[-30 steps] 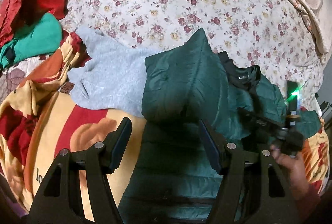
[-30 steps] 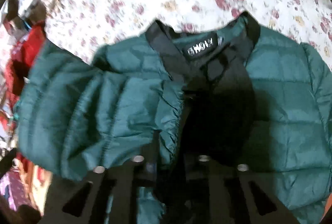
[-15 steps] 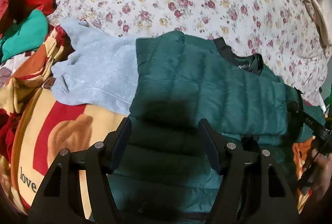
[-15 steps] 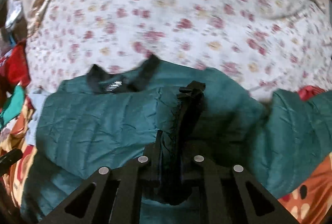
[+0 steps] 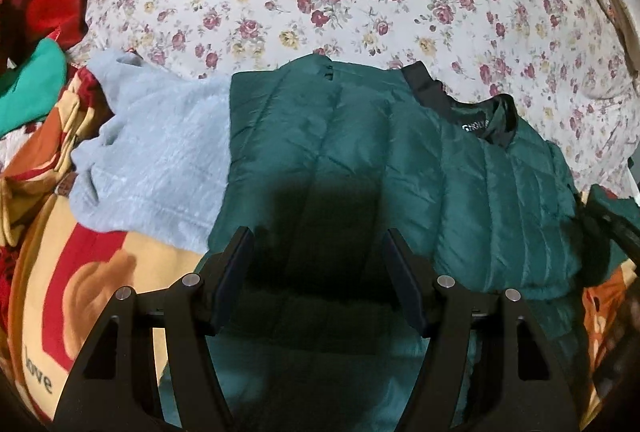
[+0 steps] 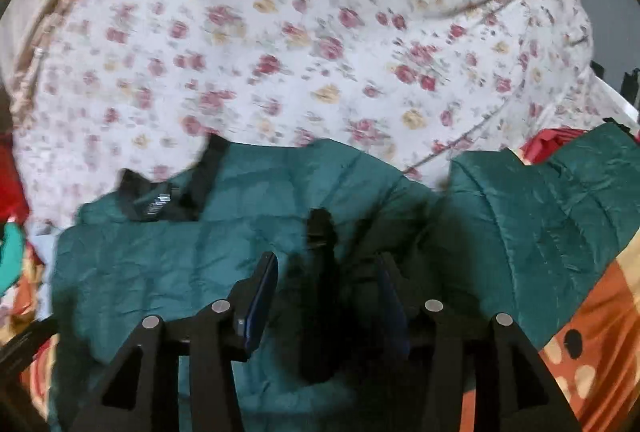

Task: Fold large clothes

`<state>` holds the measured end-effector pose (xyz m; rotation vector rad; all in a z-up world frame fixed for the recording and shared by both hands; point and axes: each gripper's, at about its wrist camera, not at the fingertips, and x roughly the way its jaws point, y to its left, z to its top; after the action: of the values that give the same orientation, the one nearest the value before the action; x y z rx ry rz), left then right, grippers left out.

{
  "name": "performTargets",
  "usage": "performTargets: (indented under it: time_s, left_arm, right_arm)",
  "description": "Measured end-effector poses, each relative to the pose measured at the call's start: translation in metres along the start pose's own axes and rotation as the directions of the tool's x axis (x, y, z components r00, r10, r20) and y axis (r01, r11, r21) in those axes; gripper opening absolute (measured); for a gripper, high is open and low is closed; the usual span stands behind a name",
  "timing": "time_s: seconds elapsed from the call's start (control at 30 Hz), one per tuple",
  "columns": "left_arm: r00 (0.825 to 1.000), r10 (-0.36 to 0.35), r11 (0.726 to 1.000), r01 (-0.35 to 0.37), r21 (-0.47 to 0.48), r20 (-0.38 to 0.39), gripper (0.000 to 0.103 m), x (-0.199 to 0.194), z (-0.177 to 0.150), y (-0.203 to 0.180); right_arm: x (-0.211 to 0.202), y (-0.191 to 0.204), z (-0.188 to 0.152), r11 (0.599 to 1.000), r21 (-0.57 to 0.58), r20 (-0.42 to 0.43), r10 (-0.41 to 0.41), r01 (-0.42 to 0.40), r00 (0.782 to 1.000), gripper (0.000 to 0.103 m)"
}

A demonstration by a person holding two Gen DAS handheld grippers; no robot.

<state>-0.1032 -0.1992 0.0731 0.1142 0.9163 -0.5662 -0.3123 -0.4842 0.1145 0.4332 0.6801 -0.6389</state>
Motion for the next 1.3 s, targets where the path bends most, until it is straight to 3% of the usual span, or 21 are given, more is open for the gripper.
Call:
performTargets:
  time_s: [0.1,0.17,0.27,0.43,0.6,0.8,1.0,1.13,1.17,1.23,1.3]
  left_arm:
    - [1.0,0.008,1.0,-0.008,-0.009,-0.018,0.067,0.017,0.001,-0.004]
    - [0.999,0.024,1.0,-0.024,-0.011,-0.026,0.067,0.028,-0.001,-0.006]
    - [0.999,0.047,0.999,-0.046,0.005,-0.016,0.069,0.035,-0.005,-0.011]
    - [0.999,0.052,0.998,-0.052,0.018,-0.007,0.078,0.042,-0.006,-0.015]
    - [0.998,0.063,0.998,-0.063,0.027,-0.003,0.08,0.045,-0.009,-0.016]
    - [0.997,0.077,0.996,-0.077,0.042,0.005,0.083,0.047,-0.011,-0.018]
    - [0.997,0.082,0.995,-0.082,0.058,0.002,0.085,0.046,-0.012,-0.022]
    - [0.997,0.075,0.997,-0.075,0.035,-0.016,0.085,0.034,-0.013,-0.018]
    - [0.997,0.068,0.997,-0.068,0.024,-0.02,0.085,0.028,-0.014,-0.016]
    - [0.998,0.055,0.998,-0.055,0.014,-0.005,0.085,0.017,-0.016,-0.014]
    - [0.999,0.05,0.999,-0.05,0.019,0.019,0.085,0.004,-0.018,-0.014]
  right_arm:
    - [0.003,0.025,-0.007,0.986,-0.09,-0.057,0.135,-0.14,0.989,0.048]
    - [0.019,0.042,-0.016,0.971,-0.15,-0.108,0.169,-0.184,0.98,0.048]
    - [0.052,0.045,-0.025,0.978,-0.177,-0.14,0.089,-0.114,0.986,0.048]
    - [0.078,0.043,-0.018,0.986,-0.155,-0.107,0.051,-0.067,0.993,0.049]
    - [0.073,0.049,-0.019,0.983,-0.174,-0.119,0.043,-0.063,0.992,0.049]
    - [0.033,0.05,-0.026,0.979,-0.181,-0.092,0.079,-0.095,0.993,0.049]
    - [0.059,0.037,-0.041,0.983,-0.174,-0.156,0.039,-0.067,0.987,0.049]
    - [0.045,0.042,-0.037,0.983,-0.174,-0.146,0.034,-0.059,0.989,0.049]
    - [0.04,0.04,-0.036,0.984,-0.162,-0.147,0.046,-0.07,0.988,0.05]
    - [0.03,0.037,-0.036,0.986,-0.148,-0.142,0.056,-0.077,0.988,0.066]
    - [0.019,0.036,-0.038,0.987,-0.142,-0.127,0.051,-0.069,0.991,0.071]
